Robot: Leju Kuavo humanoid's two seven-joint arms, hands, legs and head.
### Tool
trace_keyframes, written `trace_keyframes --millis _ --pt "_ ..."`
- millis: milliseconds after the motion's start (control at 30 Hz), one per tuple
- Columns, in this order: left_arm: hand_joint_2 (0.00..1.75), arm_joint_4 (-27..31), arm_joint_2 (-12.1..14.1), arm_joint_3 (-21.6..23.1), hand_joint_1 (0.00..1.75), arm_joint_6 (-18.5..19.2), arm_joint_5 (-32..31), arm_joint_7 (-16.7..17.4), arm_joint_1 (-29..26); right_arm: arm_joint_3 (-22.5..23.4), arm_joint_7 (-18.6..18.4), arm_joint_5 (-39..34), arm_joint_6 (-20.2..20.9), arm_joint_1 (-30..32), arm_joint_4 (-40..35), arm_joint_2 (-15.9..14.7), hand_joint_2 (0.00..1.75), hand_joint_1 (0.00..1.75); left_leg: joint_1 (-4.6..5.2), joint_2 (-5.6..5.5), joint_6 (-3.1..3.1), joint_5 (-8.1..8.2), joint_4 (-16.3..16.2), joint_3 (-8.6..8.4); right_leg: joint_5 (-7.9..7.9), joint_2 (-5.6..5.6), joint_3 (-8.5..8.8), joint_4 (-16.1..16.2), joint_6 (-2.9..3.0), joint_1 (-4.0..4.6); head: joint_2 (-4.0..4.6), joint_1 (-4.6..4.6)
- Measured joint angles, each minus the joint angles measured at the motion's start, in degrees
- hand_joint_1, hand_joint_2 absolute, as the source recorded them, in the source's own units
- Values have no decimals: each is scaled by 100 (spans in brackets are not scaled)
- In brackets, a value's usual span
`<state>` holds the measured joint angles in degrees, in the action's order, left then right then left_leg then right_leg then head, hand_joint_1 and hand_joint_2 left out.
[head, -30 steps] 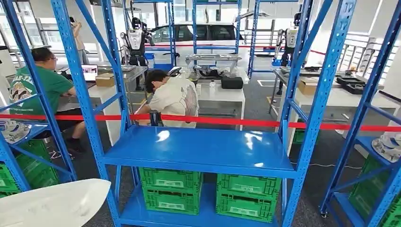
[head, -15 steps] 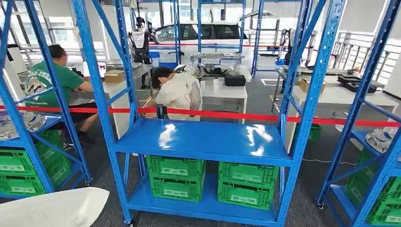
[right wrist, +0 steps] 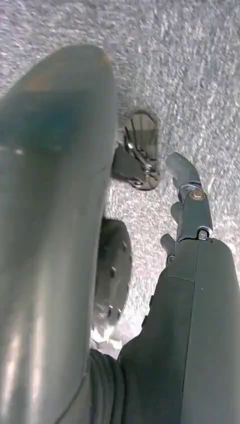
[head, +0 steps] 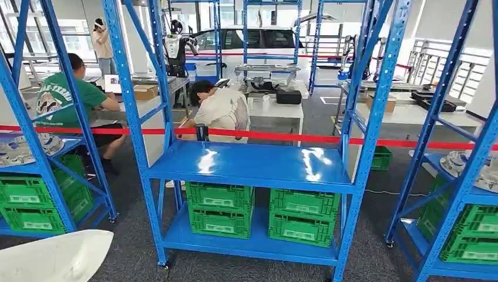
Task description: Take the parts from the cabinet and place them on the table.
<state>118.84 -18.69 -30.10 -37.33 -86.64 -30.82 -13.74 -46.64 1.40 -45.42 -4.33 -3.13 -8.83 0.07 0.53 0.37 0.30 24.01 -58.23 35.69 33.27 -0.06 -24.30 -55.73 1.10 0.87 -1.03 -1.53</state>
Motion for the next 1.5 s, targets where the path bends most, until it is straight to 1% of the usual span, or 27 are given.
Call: trace_keyframes --millis 67,100,167,200,233,267,333,400,467,600,667,733,767,833,900,933,967,1033,1100,1167,1233,1300,1367,1400,1433,1467,1500 --pt "175 18 0 -13 175 2 0 2 -7 0 2 -2 0 16 0 4 0 0 -4 0 -63 -101 34 6 -86 -2 -86 19 52 -6 0 -4" --pt "175 39 0 -24 175 2 0 11 -22 0 -2 -13 0 14 0 26 0 0 -26 -20 -86 -35 -15 54 -171 -42 -130 47 91 -50 0 -4" --pt "175 77 0 -26 175 35 0 29 -41 0 -28 -20 -61 6 0 26 0 0 -40 -38 -153 637 -493 225 -289 -70 -285 34 181 -44 0 -11" --pt "175 85 0 -26 175 68 0 28 -46 0 -44 -22 -61 5 0 26 0 0 -55 -37 -184 948 -873 292 -347 -74 -364 21 176 -41 0 -15" --pt "175 85 -2 -26 175 92 0 28 -58 0 -52 -26 -61 6 0 28 0 0 -64 -37 -210 1153 -1262 337 -406 -83 -457 -3 174 -39 0 -11" --pt "175 85 -4 -26 175 100 0 28 -74 0 -63 -28 -61 5 0 28 0 0 -72 -36 -224 1168 -1537 349 -459 -89 -559 -34 169 -40 0 -13" --pt "175 85 -9 -26 175 142 0 13 -91 0 -103 -28 -61 5 0 28 0 0 -96 -35 -242 771 -1506 128 -572 -107 -807 -125 139 -42 0 -13" --pt "175 85 -9 -26 175 148 0 13 -91 0 -94 -17 -61 3 0 28 0 0 -111 -33 -240 483 -799 -431 -668 -106 -1026 -235 99 -52 0 -13" --pt "175 87 -13 -15 175 184 0 -15 -90 -2 18 -48 -61 6 0 26 0 0 -69 -50 -203 867 126 -1023 -746 -94 -1140 -326 36 -36 0 -15" --pt "175 83 -31 -13 175 328 0 -151 -93 0 53 -136 -61 2 0 33 0 0 -49 -19 11 759 194 -872 -916 -86 -1176 -297 -104 -68 0 -13" --pt "175 81 -31 -2 175 378 0 -197 -75 0 -61 -136 -61 5 0 37 0 0 -57 7 99 657 188 -769 -368 -44 -1294 -651 -138 -90 0 -6" --pt "175 61 -24 35 175 446 0 -76 -68 0 -105 -177 -61 4 0 50 0 0 -45 20 118 543 181 -625 280 -38 -1485 -1462 -164 -98 0 -2" --pt "175 46 -7 83 175 500 0 48 -60 0 -105 -208 -59 5 0 57 0 0 -39 23 112 483 166 -564 395 -38 -1545 -1828 -168 -96 0 0" --pt "175 31 31 186 175 562 0 195 -42 0 -105 -227 -61 5 0 63 0 0 -36 22 93 371 107 -378 96 -37 -1404 -1945 -156 -96 0 2" --pt "175 31 91 266 175 672 0 394 -35 0 -81 -234 -59 4 0 63 0 0 -38 20 61 279 38 -184 -306 -37 -871 -1249 -125 -96 0 3" --pt "175 33 173 332 175 785 0 552 -37 0 -37 -254 -61 2 0 63 0 0 -41 17 36 244 1 -119 -310 -31 -500 -717 -101 -95 0 -2" --pt "175 52 280 430 175 941 0 740 -47 4 22 -293 -59 -4 0 63 0 0 -18 21 7 230 -19 -51 -95 -22 -250 -264 -70 -63 0 0" --pt "175 114 711 632 175 1305 0 1127 -95 22 35 -343 -59 -8 0 66 0 0 -36 37 -82 138 -20 -20 -26 -12 -248 -100 -33 -50 0 0" --pt "175 81 1397 1160 175 1521 0 1985 -95 22 -39 -354 -61 6 0 70 0 0 -36 33 -161 64 5 -16 -101 -19 -318 -70 52 -50 0 -2" --pt "175 20 1954 1701 175 1565 0 2560 -77 22 -35 -376 -100 -6 0 81 0 0 -61 1 -216 383 -264 122 -176 -57 -343 -60 136 -66 0 -9" --pt "175 -172 2506 2186 175 1480 -2 2991 46 22 13 -389 -114 -16 0 87 0 0 -80 -7 -271 899 -1111 396 -229 -117 -403 -62 194 -52 0 -7" --pt "175 -429 2895 2645 175 1287 -4 3196 164 24 103 -431 -114 -7 0 87 0 0 -81 -7 -292 1048 -1671 536 -267 -177 -457 -77 203 -39 0 -6" --pt "175 -630 3150 2993 175 1134 -2 3187 176 26 140 -439 -125 -6 0 87 0 0 -84 -1 -274 759 -1272 212 -281 -242 -511 -112 195 -32 0 -6" --pt "175 -695 3251 3078 175 1068 9 3156 185 26 138 -435 -125 -5 0 90 0 0 -83 38 -259 551 -767 -100 -280 -277 -530 -140 193 -32 0 -6" --pt "175 -756 3382 3126 175 987 31 3101 200 26 138 -424 -127 -5 0 96 0 0 -71 188 -236 414 -237 -424 -273 -308 -513 -167 185 -23 0 -6" --pt "175 -820 3460 3156 175 898 68 3042 232 26 157 -393 -127 -1 0 98 0 0 -2 366 -217 557 -5 -578 -266 -353 -536 -176 169 3 0 -9" --pt "175 -876 3545 3186 175 798 92 2971 238 26 197 -369 -129 7 0 111 0 0 34 362 -152 512 57 -580 -283 -398 -551 -190 143 15 0 -6"
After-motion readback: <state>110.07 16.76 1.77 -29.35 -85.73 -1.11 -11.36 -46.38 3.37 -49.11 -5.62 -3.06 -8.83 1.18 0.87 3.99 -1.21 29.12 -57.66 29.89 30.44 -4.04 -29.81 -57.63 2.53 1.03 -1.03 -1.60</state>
